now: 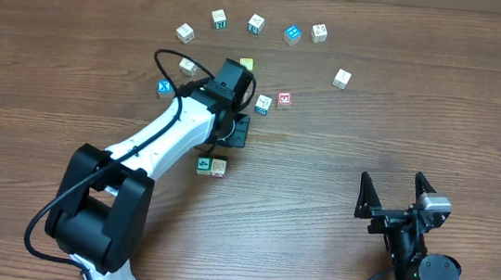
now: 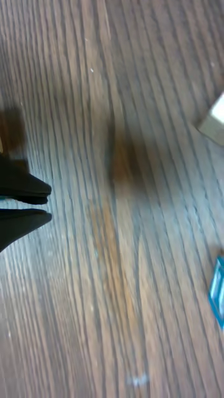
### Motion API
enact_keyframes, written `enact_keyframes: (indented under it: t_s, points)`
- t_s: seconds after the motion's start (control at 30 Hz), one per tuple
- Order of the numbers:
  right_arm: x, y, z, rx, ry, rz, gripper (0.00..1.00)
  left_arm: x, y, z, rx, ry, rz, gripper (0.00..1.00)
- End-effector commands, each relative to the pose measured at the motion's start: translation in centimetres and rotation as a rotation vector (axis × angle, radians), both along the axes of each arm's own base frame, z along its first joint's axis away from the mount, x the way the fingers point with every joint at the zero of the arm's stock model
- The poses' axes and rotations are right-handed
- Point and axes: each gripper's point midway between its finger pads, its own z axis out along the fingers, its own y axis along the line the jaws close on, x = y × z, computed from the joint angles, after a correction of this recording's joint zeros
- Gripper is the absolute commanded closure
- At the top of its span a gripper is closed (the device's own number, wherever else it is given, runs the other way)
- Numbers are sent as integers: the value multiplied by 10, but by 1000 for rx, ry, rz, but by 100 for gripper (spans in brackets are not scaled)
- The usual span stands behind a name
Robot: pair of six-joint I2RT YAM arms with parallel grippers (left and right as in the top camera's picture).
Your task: Form a horizontal line
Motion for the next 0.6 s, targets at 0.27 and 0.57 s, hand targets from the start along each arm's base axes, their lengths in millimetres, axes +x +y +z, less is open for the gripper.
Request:
enact_keyframes:
  t_s: [0.27, 0.57]
  points:
    - [0, 1, -1, -7, -8, 5, 0, -9, -28, 22, -25, 51, 1, 96]
    - [0, 1, -1, -7, -8, 5, 0, -27, -54, 23, -125, 121, -50, 96]
